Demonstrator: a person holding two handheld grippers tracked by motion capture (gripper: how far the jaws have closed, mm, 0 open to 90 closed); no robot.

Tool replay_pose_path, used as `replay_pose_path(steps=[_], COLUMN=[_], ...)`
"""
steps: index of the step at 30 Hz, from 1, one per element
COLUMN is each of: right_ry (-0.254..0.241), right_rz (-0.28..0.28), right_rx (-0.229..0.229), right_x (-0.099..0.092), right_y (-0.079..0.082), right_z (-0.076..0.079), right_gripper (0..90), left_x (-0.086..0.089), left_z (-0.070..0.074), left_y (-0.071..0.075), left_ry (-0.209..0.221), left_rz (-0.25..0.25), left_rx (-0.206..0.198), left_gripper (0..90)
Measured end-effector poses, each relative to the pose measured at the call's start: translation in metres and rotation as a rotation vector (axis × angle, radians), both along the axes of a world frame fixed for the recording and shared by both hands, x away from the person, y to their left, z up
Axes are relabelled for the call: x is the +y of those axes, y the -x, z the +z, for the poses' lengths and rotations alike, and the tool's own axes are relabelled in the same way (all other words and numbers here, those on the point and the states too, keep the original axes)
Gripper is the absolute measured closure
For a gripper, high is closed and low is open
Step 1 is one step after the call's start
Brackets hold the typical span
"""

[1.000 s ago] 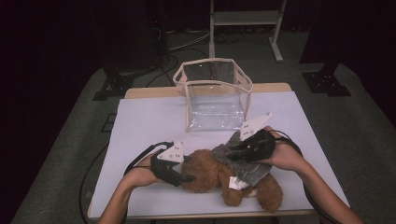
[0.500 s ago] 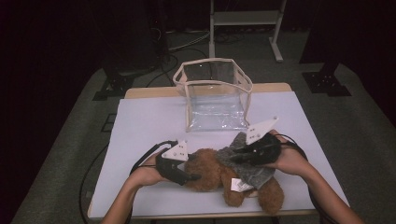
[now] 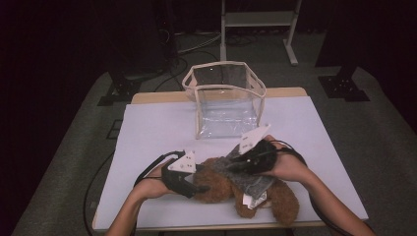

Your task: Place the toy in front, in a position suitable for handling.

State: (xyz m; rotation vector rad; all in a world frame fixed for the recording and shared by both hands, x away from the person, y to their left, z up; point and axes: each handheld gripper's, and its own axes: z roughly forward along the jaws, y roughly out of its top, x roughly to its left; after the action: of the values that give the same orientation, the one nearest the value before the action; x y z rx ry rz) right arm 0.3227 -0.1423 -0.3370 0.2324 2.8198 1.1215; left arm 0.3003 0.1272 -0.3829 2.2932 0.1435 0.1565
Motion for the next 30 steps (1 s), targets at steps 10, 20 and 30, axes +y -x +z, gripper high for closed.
replay_pose_path(steps=[10,20,30], right_ry=[-0.087,-0.106,-0.148], right_rz=[-0.159,-0.099,-0.165], right_rx=[0.042,0.012,0.033], right_x=[-0.085,-0.062,-0.100], right_y=[0.005,0.019,0.022], right_z=[-0.005,-0.008,-0.009], right_gripper=[76.3,76.3,75.8], left_x=[-0.002,-0.031,-0.025], left_z=[0.015,0.022,0.016], left_y=[-0.003,-0.008,-0.005], left_ry=[-0.006,-0.056,-0.039], left_rz=[-0.014,-0.058,-0.060], left_rx=[0.000,-0.013,0.015], left_gripper=[33.7,33.6,36.7])
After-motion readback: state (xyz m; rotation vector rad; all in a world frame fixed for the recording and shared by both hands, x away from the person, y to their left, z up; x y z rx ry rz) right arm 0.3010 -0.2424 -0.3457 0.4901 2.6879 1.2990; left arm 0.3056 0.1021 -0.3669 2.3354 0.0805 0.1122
